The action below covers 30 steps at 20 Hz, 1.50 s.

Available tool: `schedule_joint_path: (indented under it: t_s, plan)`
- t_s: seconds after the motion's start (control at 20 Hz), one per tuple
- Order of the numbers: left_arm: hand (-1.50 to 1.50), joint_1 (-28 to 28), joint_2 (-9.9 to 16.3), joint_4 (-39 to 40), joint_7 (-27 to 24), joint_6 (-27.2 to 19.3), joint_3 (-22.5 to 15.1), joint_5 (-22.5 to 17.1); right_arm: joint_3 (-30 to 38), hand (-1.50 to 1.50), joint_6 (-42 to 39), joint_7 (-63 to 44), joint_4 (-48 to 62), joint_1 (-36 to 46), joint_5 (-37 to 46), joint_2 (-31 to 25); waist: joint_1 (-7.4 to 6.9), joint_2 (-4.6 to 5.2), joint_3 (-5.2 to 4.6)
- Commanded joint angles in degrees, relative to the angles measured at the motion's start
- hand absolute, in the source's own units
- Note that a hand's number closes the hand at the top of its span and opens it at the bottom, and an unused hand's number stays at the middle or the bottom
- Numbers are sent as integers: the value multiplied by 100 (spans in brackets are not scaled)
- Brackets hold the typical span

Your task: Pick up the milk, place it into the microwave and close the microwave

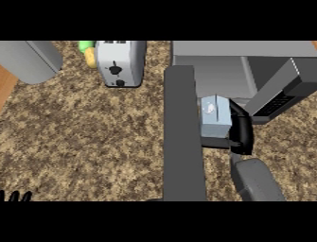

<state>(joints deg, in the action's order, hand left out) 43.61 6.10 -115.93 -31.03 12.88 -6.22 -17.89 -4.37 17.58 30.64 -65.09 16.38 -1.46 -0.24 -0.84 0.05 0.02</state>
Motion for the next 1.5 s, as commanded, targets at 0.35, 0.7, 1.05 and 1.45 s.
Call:
schedule_joint_path:
  t_s: [0.35,0.7,1.05,1.45]
  plan:
    - [-150,-147,174,210,28,286,338,-264,1052,150,288,710,3171,2130,-296,-7,-103,47,6]
    - [-150,-213,124,473,-187,367,336,-116,1273,150,805,1321,4583,2597,36,-393,-221,102,9]
    - [-150,-277,199,357,-79,467,229,-87,1402,150,1011,1459,5223,3141,143,-722,-441,210,25]
    - [-150,-471,99,531,-51,426,66,59,1184,150,1822,1528,5583,3612,571,-967,-567,275,24]
